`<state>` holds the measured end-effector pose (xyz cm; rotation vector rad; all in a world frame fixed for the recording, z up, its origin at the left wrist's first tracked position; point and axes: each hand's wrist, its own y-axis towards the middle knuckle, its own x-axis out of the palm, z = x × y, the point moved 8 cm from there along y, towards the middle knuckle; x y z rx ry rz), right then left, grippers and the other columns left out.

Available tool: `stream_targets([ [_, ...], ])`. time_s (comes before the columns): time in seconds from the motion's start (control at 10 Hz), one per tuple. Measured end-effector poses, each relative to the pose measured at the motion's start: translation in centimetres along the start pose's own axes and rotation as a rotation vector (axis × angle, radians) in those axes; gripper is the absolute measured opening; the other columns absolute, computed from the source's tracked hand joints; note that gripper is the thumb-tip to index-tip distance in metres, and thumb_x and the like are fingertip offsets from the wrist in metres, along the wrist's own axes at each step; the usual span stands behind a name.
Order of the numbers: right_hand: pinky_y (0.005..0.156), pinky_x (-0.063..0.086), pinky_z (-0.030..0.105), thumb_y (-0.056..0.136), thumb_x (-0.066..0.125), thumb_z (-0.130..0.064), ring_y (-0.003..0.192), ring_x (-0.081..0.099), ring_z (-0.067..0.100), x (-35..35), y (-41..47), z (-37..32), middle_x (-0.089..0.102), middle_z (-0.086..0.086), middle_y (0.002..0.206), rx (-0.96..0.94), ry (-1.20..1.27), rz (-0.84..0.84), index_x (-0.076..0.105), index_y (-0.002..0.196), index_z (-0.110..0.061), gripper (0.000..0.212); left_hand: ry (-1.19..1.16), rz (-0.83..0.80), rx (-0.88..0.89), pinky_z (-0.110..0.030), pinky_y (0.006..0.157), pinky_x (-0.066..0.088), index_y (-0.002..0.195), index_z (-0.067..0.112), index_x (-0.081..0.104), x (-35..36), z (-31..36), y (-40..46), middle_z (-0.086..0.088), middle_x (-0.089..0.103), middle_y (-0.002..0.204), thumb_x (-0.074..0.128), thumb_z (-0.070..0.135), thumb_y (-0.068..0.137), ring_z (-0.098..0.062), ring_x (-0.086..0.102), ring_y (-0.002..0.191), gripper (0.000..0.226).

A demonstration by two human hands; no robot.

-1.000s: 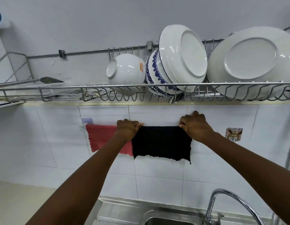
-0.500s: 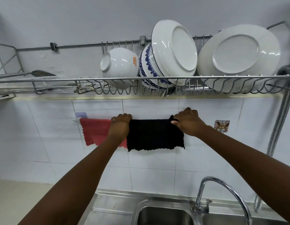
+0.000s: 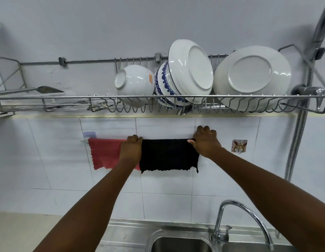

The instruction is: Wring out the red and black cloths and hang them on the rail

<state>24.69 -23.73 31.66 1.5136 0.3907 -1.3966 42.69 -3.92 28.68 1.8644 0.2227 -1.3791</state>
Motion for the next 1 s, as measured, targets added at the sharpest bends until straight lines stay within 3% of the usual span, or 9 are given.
stream_targets([
  [0.1, 0.083, 0.042, 0.044, 0.092, 0.038, -0.047, 0.096, 0.05, 0.031, -0.5, -1.6, -0.1, 0.059, 0.01, 0.106, -0.033, -0.019, 0.094, 0.063, 0.1, -0.012, 0.043, -0.08, -0.026, 0.047, -0.046, 0.106, 0.041, 0.147, 0.013, 0.024, 0.2, -0.3, -1.1, -0.013, 0.043, 0.145, 0.065, 0.021, 0.083, -0.03, 0.041, 0.134, 0.077],
  [0.2, 0.075, 0.044, 0.039, 0.087, 0.049, -0.044, 0.09, 0.057, 0.03, -1.3, -4.0, -0.7, 0.067, 0.006, 0.095, -0.031, -0.059, 0.289, 0.066, 0.096, -0.013, 0.036, -0.111, -0.067, 0.121, -0.052, 0.114, 0.03, 0.15, 0.019, 0.012, 1.0, 0.2, -2.4, -0.016, 0.024, 0.155, 0.067, 0.022, 0.082, -0.034, 0.027, 0.142, 0.088],
  [0.3, 0.088, 0.044, 0.045, 0.084, 0.051, -0.045, 0.115, 0.053, 0.032, -0.1, -5.1, -2.6, 0.063, 0.009, 0.123, -0.096, -0.021, 0.278, 0.055, 0.122, -0.011, 0.051, -0.125, -0.059, 0.108, -0.049, 0.117, 0.021, 0.151, 0.02, 0.009, 1.5, 0.6, -2.7, -0.014, 0.013, 0.16, 0.058, 0.023, 0.089, -0.032, 0.016, 0.146, 0.08],
  [0.4, 0.113, 0.019, 0.056, 0.087, 0.045, -0.054, 0.143, 0.018, 0.034, 2.6, -5.3, -2.8, 0.027, 0.009, 0.155, -0.046, -0.065, 0.046, 0.023, 0.145, -0.01, 0.076, -0.152, -0.017, 0.064, -0.051, 0.119, 0.016, 0.151, 0.018, 0.009, 1.6, 0.4, -3.0, -0.008, 0.01, 0.162, 0.055, 0.024, 0.089, -0.027, 0.013, 0.148, 0.078],
  [0.5, 0.115, 0.007, 0.06, 0.087, 0.044, -0.055, 0.146, 0.004, 0.036, 3.4, -5.8, -2.8, 0.014, 0.011, 0.159, -0.024, -0.133, 0.027, 0.013, 0.147, -0.009, 0.082, -0.155, 0.006, -0.015, -0.053, 0.12, 0.009, 0.152, 0.014, 0.003, 2.0, -0.1, -3.5, -0.005, 0.005, 0.163, 0.054, 0.026, 0.088, -0.027, 0.008, 0.149, 0.082],
  [0.7, 0.115, 0.012, 0.059, 0.087, 0.049, -0.041, 0.145, 0.013, 0.035, 3.1, -5.8, -2.5, 0.025, 0.013, 0.155, 0.094, -0.045, 0.097, 0.021, 0.144, -0.008, 0.072, -0.112, -0.022, -0.072, -0.058, 0.119, 0.007, 0.151, 0.012, -0.001, 2.1, 0.5, -3.0, -0.008, 0.002, 0.163, 0.052, 0.029, 0.089, -0.032, 0.005, 0.149, 0.084],
  [0.9, 0.115, 0.008, 0.061, 0.088, 0.046, -0.047, 0.144, 0.008, 0.041, 3.5, -6.3, -1.5, 0.014, 0.01, 0.159, 0.062, -0.093, 0.009, 0.012, 0.147, -0.011, 0.077, -0.262, 0.033, -0.136, -0.055, 0.12, 0.012, 0.152, 0.014, 0.001, 2.6, 1.3, -6.0, -0.011, -0.002, 0.162, 0.053, 0.019, 0.089, -0.036, -0.003, 0.149, 0.082],
  [1.0, 0.115, 0.009, 0.059, 0.09, 0.044, -0.046, 0.147, 0.005, 0.034, 2.9, -8.0, -0.2, 0.011, 0.007, 0.16, 0.049, -0.028, 0.026, 0.012, 0.148, -0.013, 0.074, -0.205, -0.046, -0.142, -0.053, 0.12, 0.009, 0.152, 0.013, -0.003, 3.9, 2.7, -9.2, -0.014, -0.005, 0.162, 0.049, 0.019, 0.091, -0.038, -0.004, 0.148, 0.08],
])
